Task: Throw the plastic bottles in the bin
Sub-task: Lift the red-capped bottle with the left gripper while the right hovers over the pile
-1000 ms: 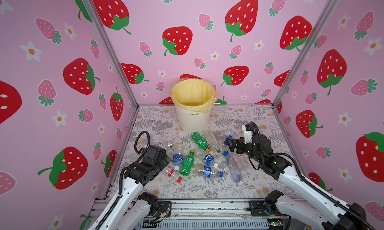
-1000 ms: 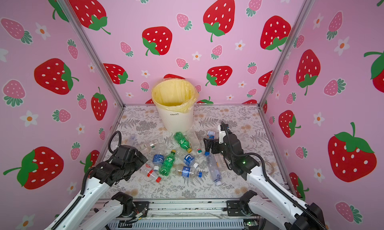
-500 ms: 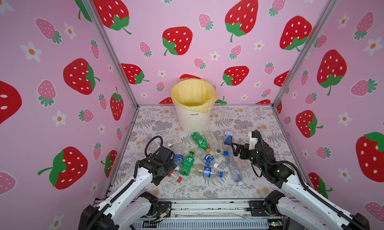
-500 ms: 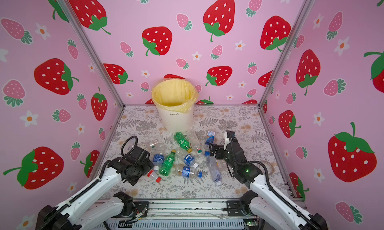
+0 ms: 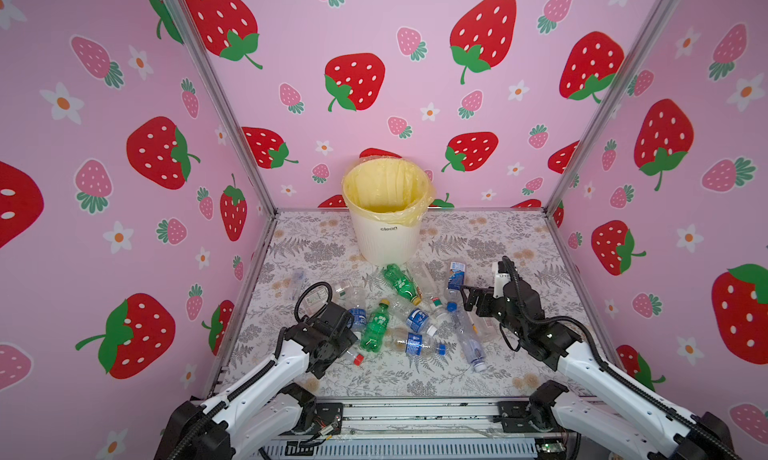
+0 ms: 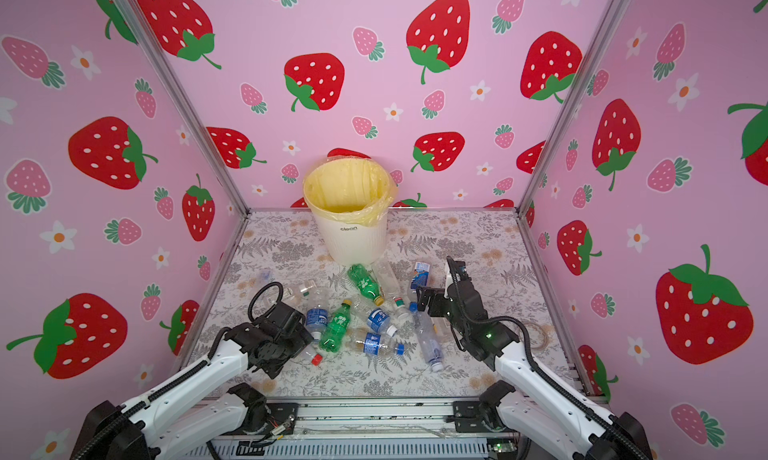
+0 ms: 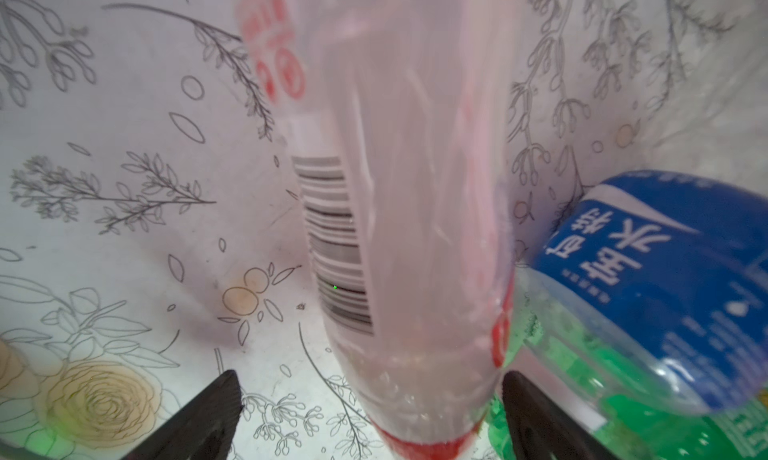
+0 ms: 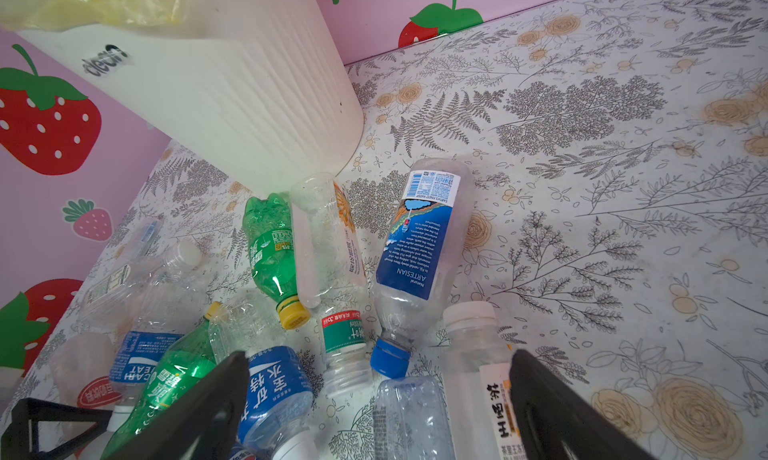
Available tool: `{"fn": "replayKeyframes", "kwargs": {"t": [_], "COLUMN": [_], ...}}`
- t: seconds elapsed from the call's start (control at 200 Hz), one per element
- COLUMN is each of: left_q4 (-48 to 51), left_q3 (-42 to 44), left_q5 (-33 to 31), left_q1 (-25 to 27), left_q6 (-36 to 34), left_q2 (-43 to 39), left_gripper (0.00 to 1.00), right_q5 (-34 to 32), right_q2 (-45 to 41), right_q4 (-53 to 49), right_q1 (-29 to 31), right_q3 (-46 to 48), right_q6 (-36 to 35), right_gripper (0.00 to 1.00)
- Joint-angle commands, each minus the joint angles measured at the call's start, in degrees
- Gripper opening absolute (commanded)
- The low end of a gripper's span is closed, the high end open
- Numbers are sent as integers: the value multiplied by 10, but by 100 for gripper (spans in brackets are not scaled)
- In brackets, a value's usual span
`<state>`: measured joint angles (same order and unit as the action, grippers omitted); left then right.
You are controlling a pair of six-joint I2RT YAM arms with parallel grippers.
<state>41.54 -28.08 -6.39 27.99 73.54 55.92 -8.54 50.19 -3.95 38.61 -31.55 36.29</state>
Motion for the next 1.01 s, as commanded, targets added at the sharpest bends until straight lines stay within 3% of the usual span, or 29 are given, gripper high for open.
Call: {"fn": "replayKeyframes", "kwargs": {"t": [0.0,0.285,0.615,1.0], "left_q4": [-4,-31,-31,-17], "left_q3": [13,27,29,40], "left_q5": [-29,-26,-34,-48], "left_q1": [2,2,4,5], "left_q6": [9,11,6,18], "left_q2": [11,18,13,-9], "left_gripper": [99,90,66,49], "right_q5": [-6,-19,-21,-10], "right_q2": [-5,-18,-19,-27], "right_q4": [4,1,5,3], "right_q1": [-3,-4,-8,-15], "right_q3": [2,12,25,32], "right_q6": [8,6,5,8], "right_gripper": [99,99,99,99]}}
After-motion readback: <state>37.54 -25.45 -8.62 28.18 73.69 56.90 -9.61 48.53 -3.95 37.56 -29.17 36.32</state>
